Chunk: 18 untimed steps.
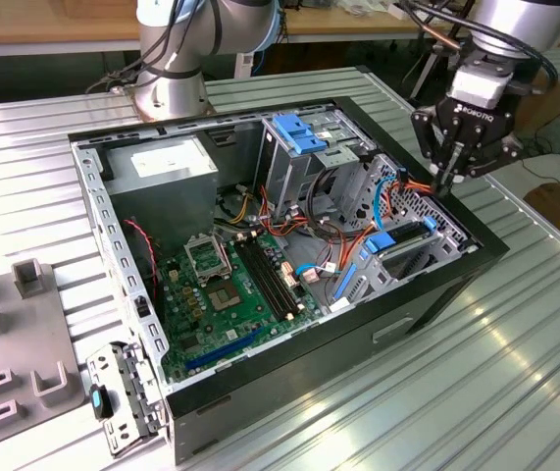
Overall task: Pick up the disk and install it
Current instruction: 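Insert the first disk wire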
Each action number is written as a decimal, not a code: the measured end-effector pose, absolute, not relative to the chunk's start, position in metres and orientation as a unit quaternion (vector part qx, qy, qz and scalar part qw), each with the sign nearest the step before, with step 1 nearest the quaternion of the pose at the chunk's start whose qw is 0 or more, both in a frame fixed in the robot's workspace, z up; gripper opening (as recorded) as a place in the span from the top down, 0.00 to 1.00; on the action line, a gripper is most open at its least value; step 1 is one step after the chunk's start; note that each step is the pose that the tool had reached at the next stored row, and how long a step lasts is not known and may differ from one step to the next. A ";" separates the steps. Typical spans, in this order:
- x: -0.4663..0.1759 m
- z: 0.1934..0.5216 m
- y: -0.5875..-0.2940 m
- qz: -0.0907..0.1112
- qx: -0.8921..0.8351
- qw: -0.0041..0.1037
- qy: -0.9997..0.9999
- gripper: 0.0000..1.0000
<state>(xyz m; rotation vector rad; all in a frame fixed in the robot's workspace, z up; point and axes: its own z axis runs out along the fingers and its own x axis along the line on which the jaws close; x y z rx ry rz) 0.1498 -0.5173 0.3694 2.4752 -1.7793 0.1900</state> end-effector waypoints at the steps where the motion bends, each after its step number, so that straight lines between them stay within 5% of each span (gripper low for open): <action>1: 0.150 0.369 -0.517 0.061 0.790 0.046 -0.609 0.84; 10: 0.136 0.368 -0.517 0.054 0.712 0.052 -0.698 0.84; 18: 0.128 0.368 -0.528 0.037 0.712 0.034 -0.700 0.84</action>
